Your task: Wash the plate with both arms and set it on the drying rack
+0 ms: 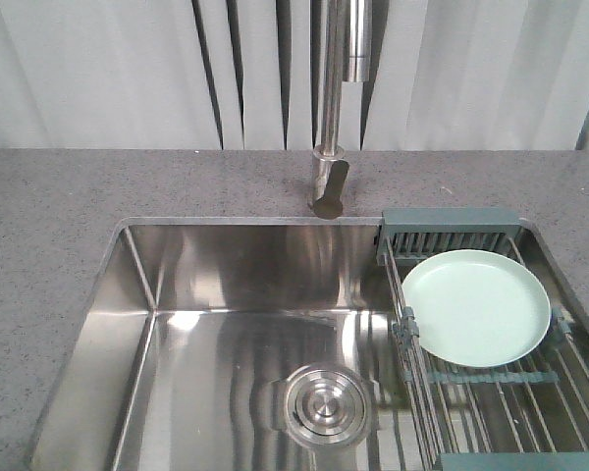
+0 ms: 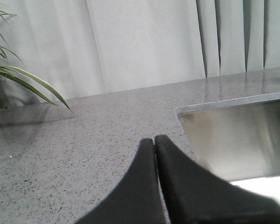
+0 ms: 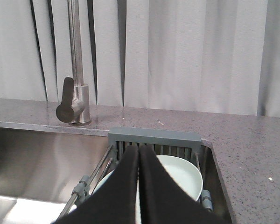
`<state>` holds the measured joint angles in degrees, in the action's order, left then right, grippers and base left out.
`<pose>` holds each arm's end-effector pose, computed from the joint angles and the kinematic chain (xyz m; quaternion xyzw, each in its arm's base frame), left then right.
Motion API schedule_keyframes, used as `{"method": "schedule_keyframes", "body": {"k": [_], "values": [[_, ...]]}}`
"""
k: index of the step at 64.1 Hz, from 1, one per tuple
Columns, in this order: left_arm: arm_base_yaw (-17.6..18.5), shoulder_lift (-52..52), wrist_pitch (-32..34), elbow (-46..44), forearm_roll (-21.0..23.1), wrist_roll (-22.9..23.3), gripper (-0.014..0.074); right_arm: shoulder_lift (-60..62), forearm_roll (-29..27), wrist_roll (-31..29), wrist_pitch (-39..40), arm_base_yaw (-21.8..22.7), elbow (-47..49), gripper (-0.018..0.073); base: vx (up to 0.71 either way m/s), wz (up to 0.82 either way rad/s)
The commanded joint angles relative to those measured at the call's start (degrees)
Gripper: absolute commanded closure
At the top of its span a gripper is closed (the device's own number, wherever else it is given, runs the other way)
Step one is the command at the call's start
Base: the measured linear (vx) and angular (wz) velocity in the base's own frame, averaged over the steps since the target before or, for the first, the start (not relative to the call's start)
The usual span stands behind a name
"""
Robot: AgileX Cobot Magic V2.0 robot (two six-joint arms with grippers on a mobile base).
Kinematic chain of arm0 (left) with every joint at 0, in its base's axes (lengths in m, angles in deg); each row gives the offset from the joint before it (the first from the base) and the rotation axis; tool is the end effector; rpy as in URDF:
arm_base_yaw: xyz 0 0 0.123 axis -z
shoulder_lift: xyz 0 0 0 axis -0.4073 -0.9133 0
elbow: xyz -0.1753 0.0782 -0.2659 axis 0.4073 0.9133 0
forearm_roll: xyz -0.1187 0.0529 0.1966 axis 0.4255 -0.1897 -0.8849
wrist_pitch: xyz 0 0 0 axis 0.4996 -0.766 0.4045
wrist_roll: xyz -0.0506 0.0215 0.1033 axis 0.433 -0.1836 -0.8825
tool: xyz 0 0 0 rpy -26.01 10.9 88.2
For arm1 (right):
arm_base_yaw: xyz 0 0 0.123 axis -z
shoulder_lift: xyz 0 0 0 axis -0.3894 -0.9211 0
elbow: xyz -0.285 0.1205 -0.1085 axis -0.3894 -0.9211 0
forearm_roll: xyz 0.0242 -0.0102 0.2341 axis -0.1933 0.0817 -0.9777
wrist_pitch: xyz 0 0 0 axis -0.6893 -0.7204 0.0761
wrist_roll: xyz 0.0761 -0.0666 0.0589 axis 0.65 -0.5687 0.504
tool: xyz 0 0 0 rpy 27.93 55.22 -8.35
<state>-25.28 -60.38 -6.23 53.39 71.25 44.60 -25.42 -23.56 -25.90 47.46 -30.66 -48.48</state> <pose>0.0233 -0.0018 0.1949 -0.0085 0.7166 -0.0062 0.6974 0.0228 0.0032 0.2038 -0.0497 0.6858 0.0459 0.7247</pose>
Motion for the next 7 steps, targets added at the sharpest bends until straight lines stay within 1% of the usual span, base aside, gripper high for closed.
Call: {"method": "schedule_keyframes", "body": {"k": [1, 7], "values": [[-0.24, 0.96, 3.96, -1.41, 0.21, 0.72, 0.0603, 0.21, 0.38, -0.45, 4.57, -0.06, -0.12, 0.0564, 0.0, 0.0], [-0.24, 0.96, 3.96, -1.41, 0.21, 0.72, 0.0603, 0.21, 0.38, -0.45, 4.57, -0.06, -0.12, 0.0564, 0.0, 0.0]]}}
